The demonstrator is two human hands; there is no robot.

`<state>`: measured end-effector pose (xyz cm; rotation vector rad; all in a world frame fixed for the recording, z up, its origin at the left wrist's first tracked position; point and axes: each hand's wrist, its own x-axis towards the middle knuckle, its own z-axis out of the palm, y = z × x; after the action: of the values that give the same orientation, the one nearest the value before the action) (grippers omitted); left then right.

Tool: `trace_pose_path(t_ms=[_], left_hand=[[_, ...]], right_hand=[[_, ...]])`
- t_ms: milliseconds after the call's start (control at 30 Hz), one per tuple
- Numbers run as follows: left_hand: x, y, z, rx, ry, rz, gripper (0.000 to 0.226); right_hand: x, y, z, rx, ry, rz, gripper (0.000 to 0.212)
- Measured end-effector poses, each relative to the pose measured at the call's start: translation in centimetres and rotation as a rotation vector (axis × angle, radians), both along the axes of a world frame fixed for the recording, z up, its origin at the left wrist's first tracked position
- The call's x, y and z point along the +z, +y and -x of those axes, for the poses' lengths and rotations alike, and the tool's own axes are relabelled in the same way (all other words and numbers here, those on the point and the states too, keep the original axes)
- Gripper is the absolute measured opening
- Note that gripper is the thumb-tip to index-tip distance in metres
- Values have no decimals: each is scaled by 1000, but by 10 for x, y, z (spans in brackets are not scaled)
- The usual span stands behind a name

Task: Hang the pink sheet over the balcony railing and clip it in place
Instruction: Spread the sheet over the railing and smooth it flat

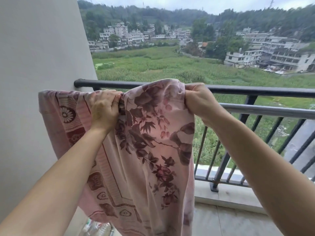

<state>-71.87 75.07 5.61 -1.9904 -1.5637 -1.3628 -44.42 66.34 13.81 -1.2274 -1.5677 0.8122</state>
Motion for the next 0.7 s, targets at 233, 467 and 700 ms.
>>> trace_pose_path(t_ms=[233,467,700], left_hand=[[6,4,-3,83,-85,-1,34],[5,6,-16,150,-152,-35,33],[4,0,-23,227,-111,-25,35]], right_hand=[[22,7,-52,-406,106,-357,35],[2,-20,-64,165,302,409,33],[-6,-21,-60,-52,316,235,28]])
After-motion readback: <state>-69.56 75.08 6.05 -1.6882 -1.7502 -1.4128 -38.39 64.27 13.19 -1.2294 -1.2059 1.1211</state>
